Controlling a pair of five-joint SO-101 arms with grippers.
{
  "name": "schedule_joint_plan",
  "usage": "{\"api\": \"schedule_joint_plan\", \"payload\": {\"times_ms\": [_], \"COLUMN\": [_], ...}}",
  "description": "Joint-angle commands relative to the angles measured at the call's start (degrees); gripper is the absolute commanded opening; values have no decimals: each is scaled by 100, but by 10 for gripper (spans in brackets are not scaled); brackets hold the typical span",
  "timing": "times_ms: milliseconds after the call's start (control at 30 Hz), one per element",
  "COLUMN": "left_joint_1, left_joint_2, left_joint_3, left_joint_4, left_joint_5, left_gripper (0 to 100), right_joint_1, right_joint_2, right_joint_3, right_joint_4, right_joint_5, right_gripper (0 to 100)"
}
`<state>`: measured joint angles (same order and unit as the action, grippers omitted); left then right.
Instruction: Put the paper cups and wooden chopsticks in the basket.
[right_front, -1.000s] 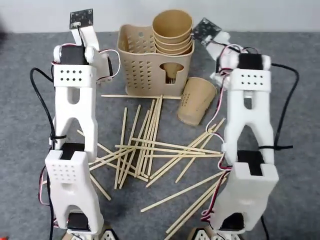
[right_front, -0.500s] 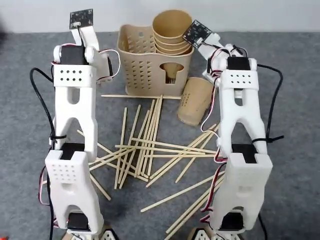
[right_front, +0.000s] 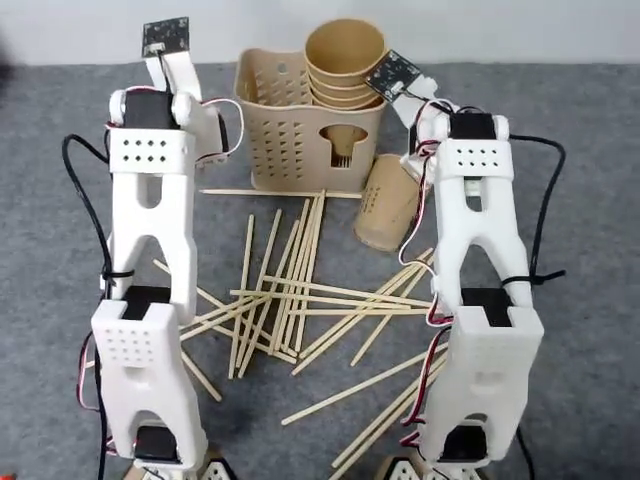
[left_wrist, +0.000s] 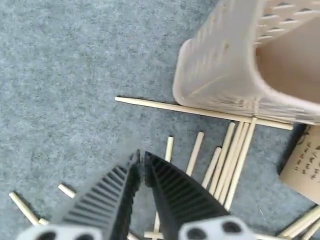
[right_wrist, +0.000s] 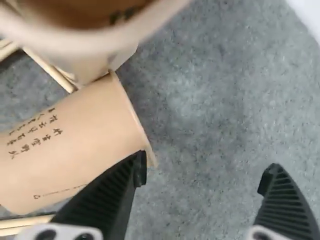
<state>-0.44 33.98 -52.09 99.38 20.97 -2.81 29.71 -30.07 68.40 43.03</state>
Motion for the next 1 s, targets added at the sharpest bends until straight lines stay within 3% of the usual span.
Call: {"api": "schedule_joint_plan", "payload": {"times_ms": [0,367,733,967], "left_joint_1": [141,149,132,141], "left_joint_2": [-229,-237,-220,-220], "left_joint_3": [-22,-22,-22,-22], "left_joint_4": [114,114,114,114], "left_joint_5": [-44,-44,-44,-44], "left_gripper": [15,15,15,15], "right_joint_1": [-40,-40,4,13], "right_joint_2": [-48,321,374,-198], "right_joint_3": [-316,-316,-325,-325], "right_joint_4": [13,-321,-980,-207], "right_joint_5": [-53,-62,-510,-501], "right_gripper": [365,362,253,193]}}
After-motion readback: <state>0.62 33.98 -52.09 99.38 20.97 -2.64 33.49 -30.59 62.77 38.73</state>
